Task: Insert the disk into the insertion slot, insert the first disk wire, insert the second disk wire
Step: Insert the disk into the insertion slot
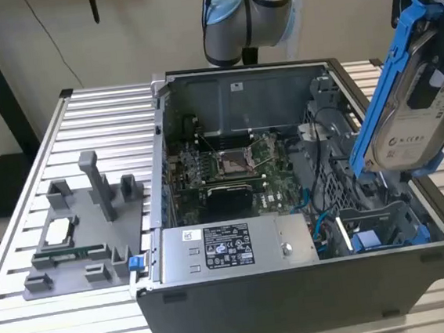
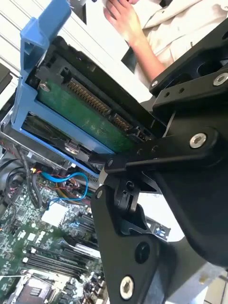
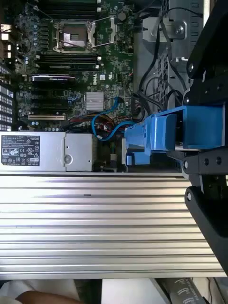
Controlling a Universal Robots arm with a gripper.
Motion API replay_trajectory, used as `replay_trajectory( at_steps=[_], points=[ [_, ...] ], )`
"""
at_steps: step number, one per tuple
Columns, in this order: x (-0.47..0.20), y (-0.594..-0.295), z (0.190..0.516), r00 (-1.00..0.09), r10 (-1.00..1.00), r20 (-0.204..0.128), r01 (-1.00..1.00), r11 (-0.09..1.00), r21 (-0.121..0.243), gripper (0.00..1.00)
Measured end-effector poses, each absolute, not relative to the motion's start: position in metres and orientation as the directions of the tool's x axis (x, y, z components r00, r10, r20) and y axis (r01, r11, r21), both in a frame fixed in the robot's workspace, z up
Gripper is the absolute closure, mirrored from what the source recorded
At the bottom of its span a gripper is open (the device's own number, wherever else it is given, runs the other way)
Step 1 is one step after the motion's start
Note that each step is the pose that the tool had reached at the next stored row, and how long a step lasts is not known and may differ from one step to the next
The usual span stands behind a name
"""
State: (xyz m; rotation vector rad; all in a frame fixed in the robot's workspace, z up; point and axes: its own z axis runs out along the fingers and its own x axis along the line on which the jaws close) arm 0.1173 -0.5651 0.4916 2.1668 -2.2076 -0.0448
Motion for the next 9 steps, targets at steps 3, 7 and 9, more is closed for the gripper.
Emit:
replay_trajectory(
  at_steps=[3,7,9],
  points=[
    [0.1173,-0.566,0.4901,-0.018,-1.0,0.015,-0.998,0.019,0.054,1.0],
    [0.1173,-0.5669,0.4869,-0.018,-1.0,0.018,-0.998,0.019,0.054,1.0],
    [0.1173,-0.5671,0.4846,-0.018,-1.0,0.02,-0.998,0.019,0.054,1.0]
  ],
)
